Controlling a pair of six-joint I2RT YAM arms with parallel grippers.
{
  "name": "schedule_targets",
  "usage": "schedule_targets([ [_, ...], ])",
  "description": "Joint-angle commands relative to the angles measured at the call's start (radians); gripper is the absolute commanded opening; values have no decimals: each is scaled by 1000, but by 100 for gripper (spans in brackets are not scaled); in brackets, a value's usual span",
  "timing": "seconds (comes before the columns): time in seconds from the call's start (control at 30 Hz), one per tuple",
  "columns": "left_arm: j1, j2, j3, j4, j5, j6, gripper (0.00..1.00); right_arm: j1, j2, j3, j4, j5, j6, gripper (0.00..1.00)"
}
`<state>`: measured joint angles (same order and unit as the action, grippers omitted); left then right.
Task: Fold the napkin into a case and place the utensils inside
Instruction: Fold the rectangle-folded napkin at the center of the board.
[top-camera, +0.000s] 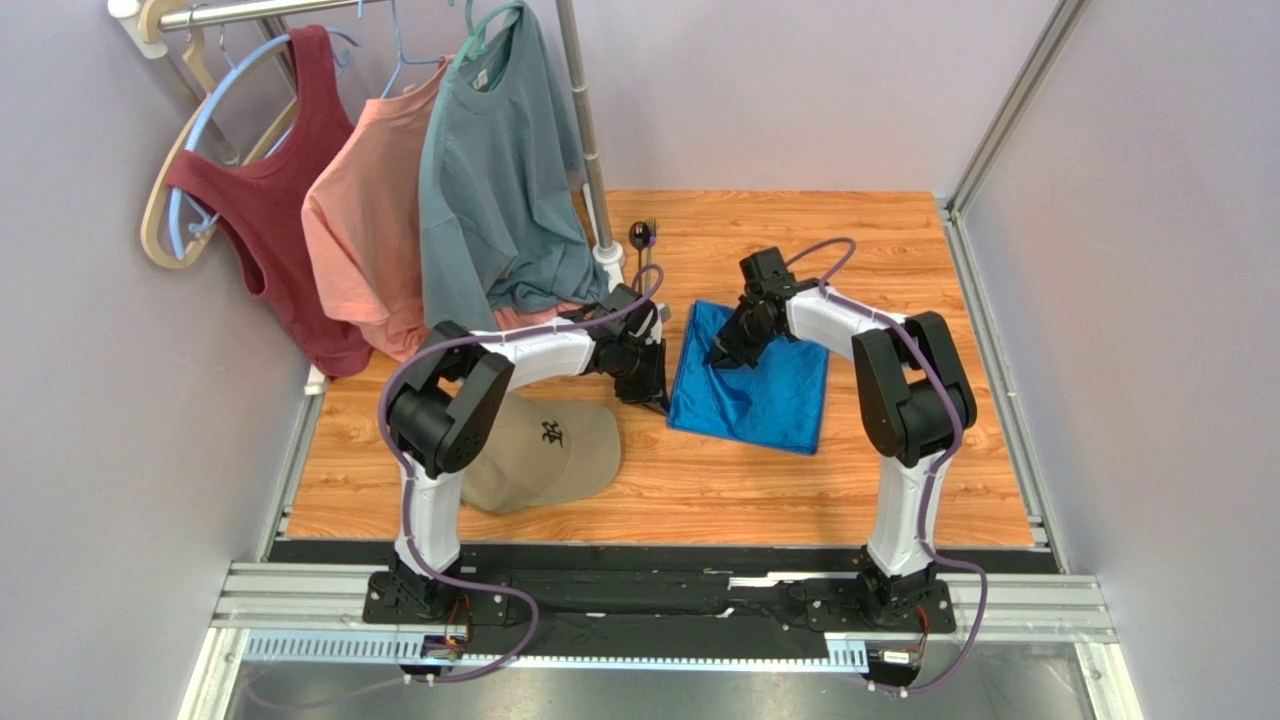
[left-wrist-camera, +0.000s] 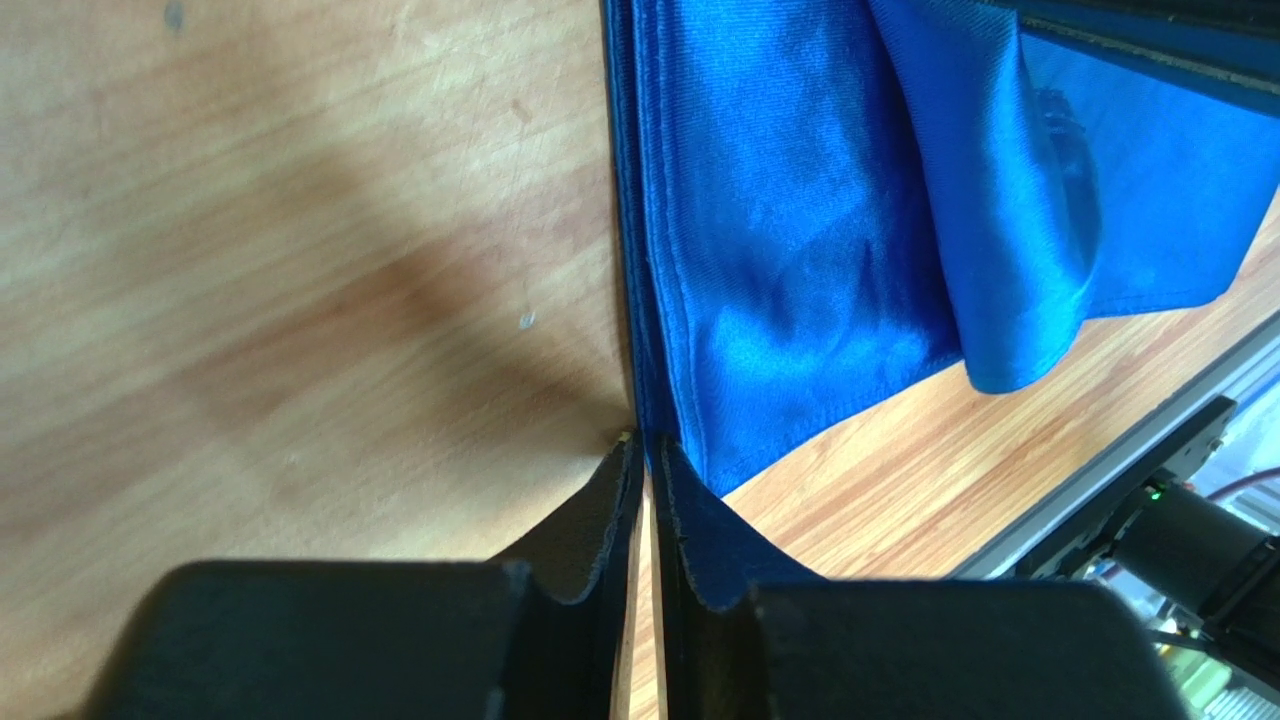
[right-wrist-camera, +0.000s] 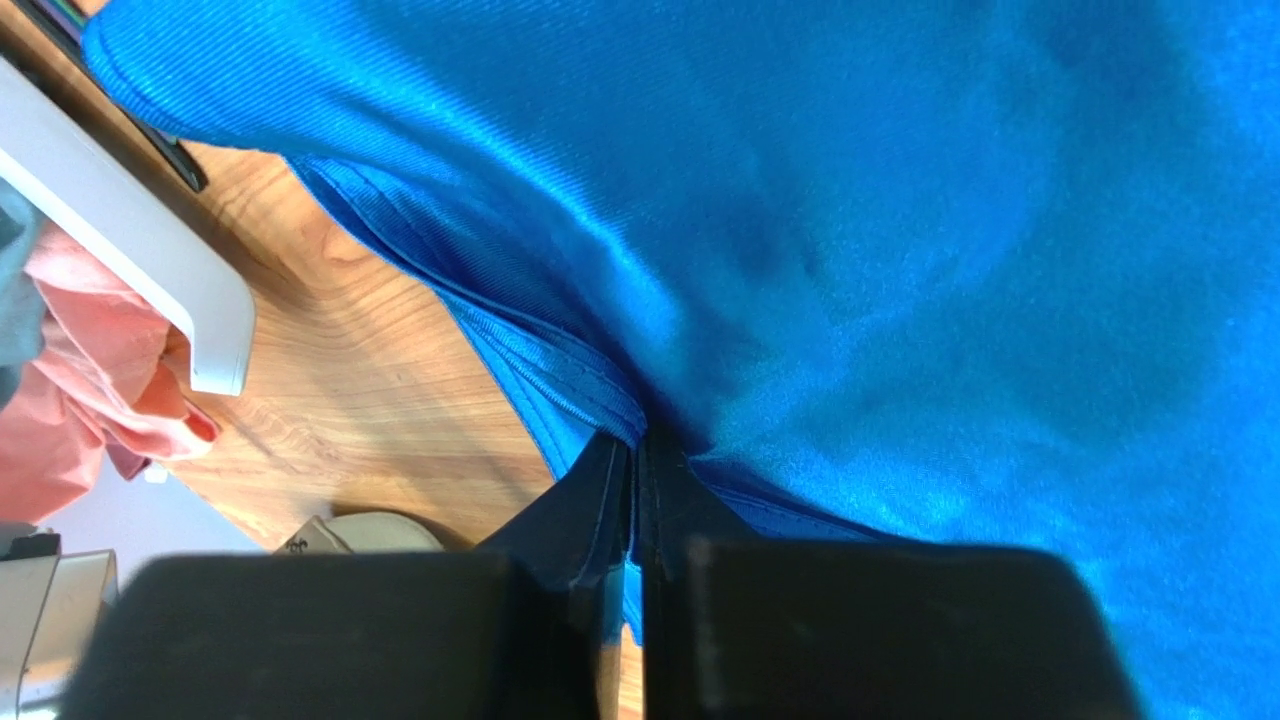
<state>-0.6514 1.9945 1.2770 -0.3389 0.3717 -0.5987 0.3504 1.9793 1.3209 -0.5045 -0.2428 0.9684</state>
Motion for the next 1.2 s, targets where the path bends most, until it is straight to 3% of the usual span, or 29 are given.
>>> schedule_targets([
  [0.0, 2, -85, -28, -14, -42, 2, 16, 10, 1, 17, 66, -73, -28, 22],
  [0.07, 15, -112, -41, -28, -63, 11, 21, 7, -22, 9, 101, -133, -97, 45],
  [0.17, 39, -189, -79, -26, -76, 20, 25, -4, -124, -9, 95, -167, -218, 71],
  [0.27, 53, -233, -70, -45, -44, 43, 25, -43, -239, -55, 83, -211, -325, 73],
  [0.4, 46, -186, 19, -43, 111, 63, 23, -117, -318, -130, 34, -214, -419, 73],
  [0.5, 21, -146, 97, -43, 121, 68, 23, -171, -333, -210, 34, -251, -445, 67],
  [0.6, -16, -120, 154, -48, 107, 51, 22, -203, -355, -302, 82, -260, -447, 52],
  [0.7, -27, -114, 156, -49, 57, 27, 19, -200, -344, -347, 145, -286, -448, 36],
  [0.73, -28, -114, 153, -54, 35, 22, 18, -200, -338, -354, 156, -312, -444, 22],
  [0.83, -27, -112, 136, -89, -36, 27, 15, -194, -339, -385, 156, -258, -454, 7],
  [0.97, -24, -135, 76, -74, -83, 31, 11, -183, -343, -405, 158, -236, -464, 0],
  [1.17, -13, -195, 7, -69, -96, 40, 10, -116, -310, -446, 219, -231, -445, 0],
])
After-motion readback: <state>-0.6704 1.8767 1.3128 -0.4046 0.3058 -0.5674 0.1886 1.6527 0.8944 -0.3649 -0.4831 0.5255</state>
